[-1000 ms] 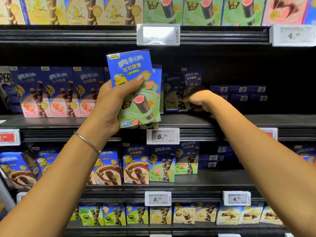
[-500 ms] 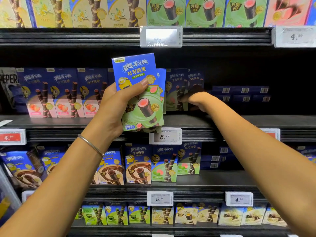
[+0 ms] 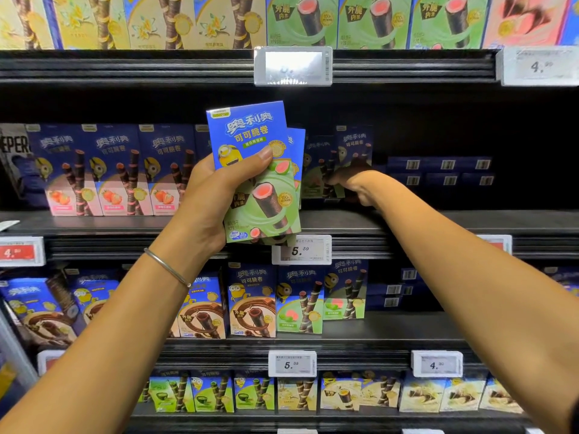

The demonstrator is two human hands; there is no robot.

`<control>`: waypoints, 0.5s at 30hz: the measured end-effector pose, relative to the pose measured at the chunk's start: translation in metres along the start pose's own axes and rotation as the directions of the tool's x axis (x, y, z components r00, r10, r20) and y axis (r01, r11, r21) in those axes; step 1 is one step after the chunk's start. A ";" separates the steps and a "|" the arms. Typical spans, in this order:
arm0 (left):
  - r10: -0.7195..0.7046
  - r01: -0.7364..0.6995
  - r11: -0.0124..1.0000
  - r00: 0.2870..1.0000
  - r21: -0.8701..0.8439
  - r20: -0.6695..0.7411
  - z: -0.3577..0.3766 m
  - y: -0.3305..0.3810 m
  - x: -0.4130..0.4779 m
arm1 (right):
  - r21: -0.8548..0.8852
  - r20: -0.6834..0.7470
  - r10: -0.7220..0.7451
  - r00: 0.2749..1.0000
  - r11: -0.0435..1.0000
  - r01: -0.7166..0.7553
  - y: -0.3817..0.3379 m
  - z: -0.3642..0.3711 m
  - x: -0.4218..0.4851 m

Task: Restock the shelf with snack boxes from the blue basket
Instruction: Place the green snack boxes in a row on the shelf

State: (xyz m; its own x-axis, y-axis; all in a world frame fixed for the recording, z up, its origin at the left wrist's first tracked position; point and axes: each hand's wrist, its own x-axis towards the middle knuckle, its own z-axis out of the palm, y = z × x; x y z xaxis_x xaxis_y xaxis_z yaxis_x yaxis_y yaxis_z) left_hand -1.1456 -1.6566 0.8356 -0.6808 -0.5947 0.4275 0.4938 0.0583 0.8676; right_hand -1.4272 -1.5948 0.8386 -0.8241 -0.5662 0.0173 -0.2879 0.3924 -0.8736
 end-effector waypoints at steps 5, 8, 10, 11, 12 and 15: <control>-0.007 0.007 1.000 1.000 -0.012 -0.004 0.002 0.000 0.000 | 0.084 0.029 0.034 0.999 0.996 -0.036 0.004 -0.006 0.007; -0.005 0.005 1.000 1.000 -0.011 -0.003 0.003 0.000 -0.001 | 0.150 0.071 0.054 0.996 0.987 -0.064 0.008 -0.013 0.008; 0.000 0.000 1.000 1.000 -0.004 -0.002 0.003 0.000 0.001 | 0.166 0.078 0.042 0.996 0.985 -0.054 0.009 -0.017 0.006; 0.002 -0.002 1.000 1.000 -0.002 -0.001 0.004 -0.001 0.001 | 0.162 0.085 0.030 0.996 0.986 -0.043 0.009 -0.019 0.005; 0.004 -0.004 1.000 1.000 -0.001 0.002 0.004 -0.001 0.002 | 0.156 0.083 0.013 0.996 0.987 -0.026 0.010 -0.020 0.004; 0.010 -0.010 1.000 1.000 0.000 0.010 0.004 -0.001 0.003 | 0.146 0.082 -0.013 0.997 0.989 0.001 0.015 -0.024 0.008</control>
State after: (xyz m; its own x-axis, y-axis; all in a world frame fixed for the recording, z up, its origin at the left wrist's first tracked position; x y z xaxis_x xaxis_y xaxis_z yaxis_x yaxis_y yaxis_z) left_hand -1.1498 -1.6553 0.8367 -0.6812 -0.5864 0.4382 0.5003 0.0640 0.8635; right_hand -1.4496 -1.5759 0.8370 -0.7776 -0.6286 -0.0112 -0.2141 0.2816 -0.9353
